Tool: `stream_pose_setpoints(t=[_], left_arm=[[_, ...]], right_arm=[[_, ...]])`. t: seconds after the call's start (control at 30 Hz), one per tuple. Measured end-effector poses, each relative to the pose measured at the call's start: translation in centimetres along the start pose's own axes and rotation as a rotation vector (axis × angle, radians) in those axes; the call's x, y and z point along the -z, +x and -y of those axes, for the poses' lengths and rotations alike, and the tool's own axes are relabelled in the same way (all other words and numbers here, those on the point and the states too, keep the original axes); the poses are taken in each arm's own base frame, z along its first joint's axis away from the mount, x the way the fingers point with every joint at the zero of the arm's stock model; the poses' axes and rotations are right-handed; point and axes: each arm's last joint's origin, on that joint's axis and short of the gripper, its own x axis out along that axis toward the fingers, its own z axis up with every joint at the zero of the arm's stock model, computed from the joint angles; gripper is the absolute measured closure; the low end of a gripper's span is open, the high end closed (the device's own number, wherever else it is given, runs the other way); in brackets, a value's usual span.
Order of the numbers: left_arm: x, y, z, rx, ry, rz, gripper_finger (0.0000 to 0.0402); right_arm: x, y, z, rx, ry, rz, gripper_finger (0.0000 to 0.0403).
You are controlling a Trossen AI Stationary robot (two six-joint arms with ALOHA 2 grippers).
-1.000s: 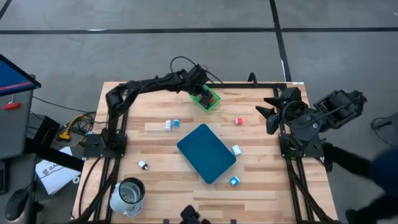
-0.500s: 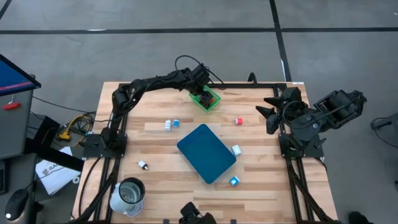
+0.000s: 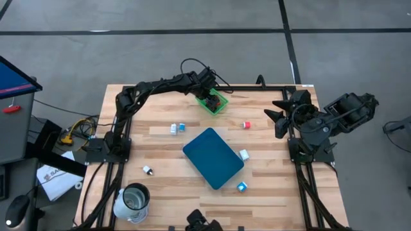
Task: Pick & Place Office items
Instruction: Put the blue digital timer into the green bin
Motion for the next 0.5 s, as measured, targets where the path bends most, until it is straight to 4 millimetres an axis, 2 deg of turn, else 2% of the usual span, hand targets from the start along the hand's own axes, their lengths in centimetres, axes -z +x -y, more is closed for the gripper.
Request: stream_pose_setpoints(t=[0.5], left_arm=[[-0.11,0.00,0.33,0.017,-0.010,0.015,0.0089]], right_arm=[[0.00,0.00,0.00,0.000,0.000,0.000,0.0178]])
